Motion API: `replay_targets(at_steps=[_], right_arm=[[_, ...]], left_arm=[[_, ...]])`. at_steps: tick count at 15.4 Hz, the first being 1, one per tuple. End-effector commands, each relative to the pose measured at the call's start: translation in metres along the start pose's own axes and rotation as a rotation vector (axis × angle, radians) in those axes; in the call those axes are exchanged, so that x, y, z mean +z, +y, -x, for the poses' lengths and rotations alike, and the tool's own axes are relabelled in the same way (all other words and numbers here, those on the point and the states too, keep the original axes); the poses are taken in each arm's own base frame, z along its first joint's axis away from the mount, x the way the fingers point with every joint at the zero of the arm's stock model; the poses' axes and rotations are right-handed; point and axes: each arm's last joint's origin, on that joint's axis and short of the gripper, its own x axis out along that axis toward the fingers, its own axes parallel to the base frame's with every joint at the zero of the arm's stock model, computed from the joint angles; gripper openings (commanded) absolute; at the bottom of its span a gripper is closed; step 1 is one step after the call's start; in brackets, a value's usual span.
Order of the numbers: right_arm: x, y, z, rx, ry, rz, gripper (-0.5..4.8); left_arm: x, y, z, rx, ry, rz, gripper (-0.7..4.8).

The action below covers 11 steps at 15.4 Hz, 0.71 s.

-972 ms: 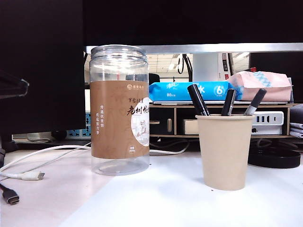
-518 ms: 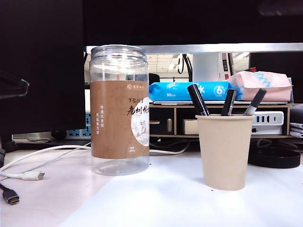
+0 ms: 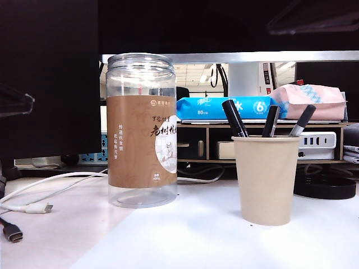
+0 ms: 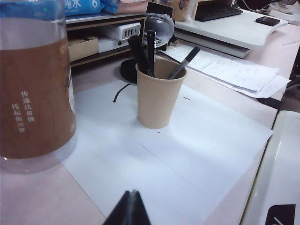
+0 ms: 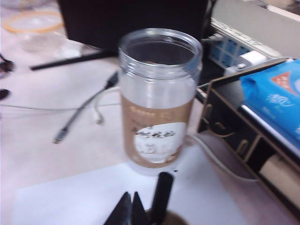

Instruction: Pick up the marker from the paper cup and put it on the table.

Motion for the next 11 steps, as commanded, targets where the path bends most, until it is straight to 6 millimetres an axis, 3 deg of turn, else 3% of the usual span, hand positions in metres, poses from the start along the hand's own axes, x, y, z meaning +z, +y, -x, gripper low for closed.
replay_targets(at_steps=[1, 8, 9, 10, 11], right_arm=[[-0.001, -0.002, -0.01, 0.01, 0.015, 0.03, -0.05], [-0.012, -0.008, -0.04, 0.043, 0.064, 0.014, -0.04], [-0.01, -0.006, -0.043, 0.034, 0.064, 0.028, 0.11], [-0.009, -0.003, -0.047, 0.02, 0.063, 0.048, 0.72], [-0.008, 0.0, -0.051, 0.011, 0.069, 0.056, 0.95]], left_arm=[[-0.001, 0.0, 0.0, -0.009, 0.012, -0.001, -0.04], [-0.001, 0.0, 0.0, -0.009, 0.011, -0.001, -0.04], [-0.001, 0.0, 0.0, -0.009, 0.012, -0.001, -0.04], [-0.001, 0.0, 0.0, -0.009, 0.011, -0.001, -0.04], [-0.001, 0.0, 0.0, -0.009, 0.012, -0.001, -0.04]])
